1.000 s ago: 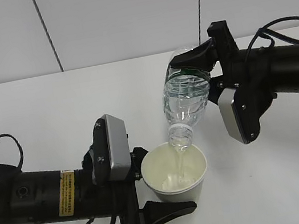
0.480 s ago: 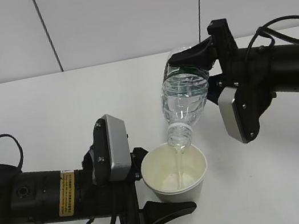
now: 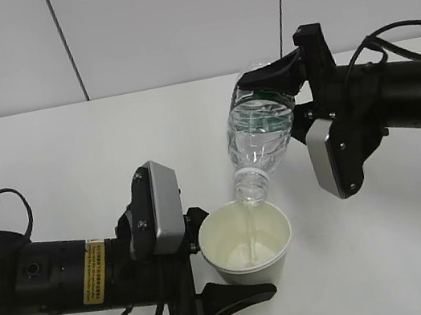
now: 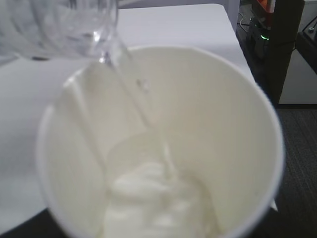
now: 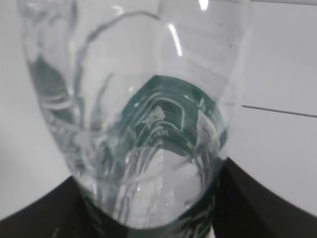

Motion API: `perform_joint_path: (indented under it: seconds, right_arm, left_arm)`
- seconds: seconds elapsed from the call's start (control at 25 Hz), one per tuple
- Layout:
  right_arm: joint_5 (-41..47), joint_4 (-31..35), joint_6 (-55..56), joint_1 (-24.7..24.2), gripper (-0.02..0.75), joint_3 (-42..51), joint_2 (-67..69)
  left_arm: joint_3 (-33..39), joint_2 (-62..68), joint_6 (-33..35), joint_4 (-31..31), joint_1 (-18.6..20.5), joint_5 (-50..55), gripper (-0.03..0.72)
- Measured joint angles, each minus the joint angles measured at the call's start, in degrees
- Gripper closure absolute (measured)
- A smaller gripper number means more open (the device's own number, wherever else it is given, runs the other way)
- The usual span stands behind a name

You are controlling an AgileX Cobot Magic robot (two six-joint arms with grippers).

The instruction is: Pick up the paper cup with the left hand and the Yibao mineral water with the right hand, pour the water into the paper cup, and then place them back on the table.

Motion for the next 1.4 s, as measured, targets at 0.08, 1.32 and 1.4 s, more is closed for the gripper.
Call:
perform_joint_path:
  seconds: [0.08,1.32,1.4]
  right_arm:
    - [0.0,0.2,0.0,0.0,0.326,0.0,0.0]
    - [-1.5,0.3,0.0,0.0,0.326,0.0,0.0]
    - [-1.7,0.3,0.0,0.0,0.326,0.0,0.0]
  left_arm:
    - [0.0,0.0,0.0,0.0,0.0,0.0,0.255]
    - [0.0,0.0,0.0,0.0,0.0,0.0,0.256]
    - [0.0,0.0,0.0,0.0,0.0,0.0,0.256]
